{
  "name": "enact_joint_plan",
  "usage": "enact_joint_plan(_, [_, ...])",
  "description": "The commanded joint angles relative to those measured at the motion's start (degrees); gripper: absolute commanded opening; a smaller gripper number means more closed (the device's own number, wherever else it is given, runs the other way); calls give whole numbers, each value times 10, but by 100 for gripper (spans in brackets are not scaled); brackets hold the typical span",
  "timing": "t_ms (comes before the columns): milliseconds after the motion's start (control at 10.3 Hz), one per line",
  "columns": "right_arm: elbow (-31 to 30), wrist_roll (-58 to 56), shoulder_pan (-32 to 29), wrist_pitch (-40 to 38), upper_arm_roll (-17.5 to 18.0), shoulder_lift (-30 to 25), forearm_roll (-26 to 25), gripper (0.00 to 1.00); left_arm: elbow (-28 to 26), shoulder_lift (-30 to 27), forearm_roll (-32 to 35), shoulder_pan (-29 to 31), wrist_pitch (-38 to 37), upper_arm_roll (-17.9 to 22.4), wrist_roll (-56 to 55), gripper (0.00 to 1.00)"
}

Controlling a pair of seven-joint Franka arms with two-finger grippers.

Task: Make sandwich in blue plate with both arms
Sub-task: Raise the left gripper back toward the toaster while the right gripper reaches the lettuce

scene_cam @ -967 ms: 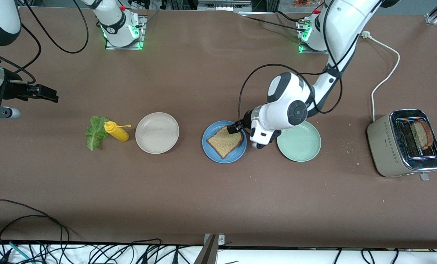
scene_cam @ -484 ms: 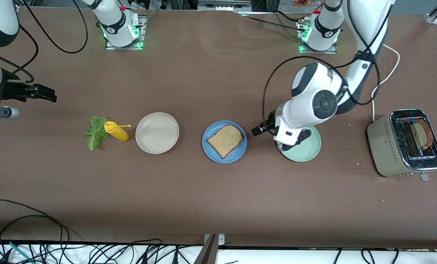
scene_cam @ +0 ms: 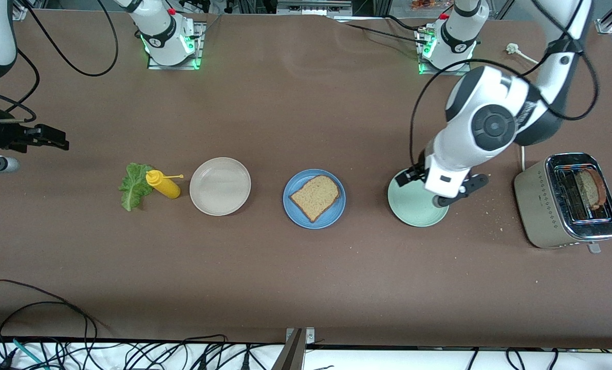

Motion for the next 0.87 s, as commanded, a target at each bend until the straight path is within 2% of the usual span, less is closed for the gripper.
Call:
enact_joint_plan(0, [-72,-65,-6,89,-17,-4,2,100,38,-34,23,50,-92,-3,102,100])
enact_joint_plan(97, [-106,-96,-6,134,-24,-4,5,100,55,-36,23,61,-114,-2,124,100])
enact_joint_plan(290, [-158,-118,-6,172,-34,0,34,100,82,-48,23,89,-151,-3,160,100])
enact_joint_plan(774, [-254,-129,-9,342,-34,66,35,100,85,-72,23,149,-181,-1,273,100])
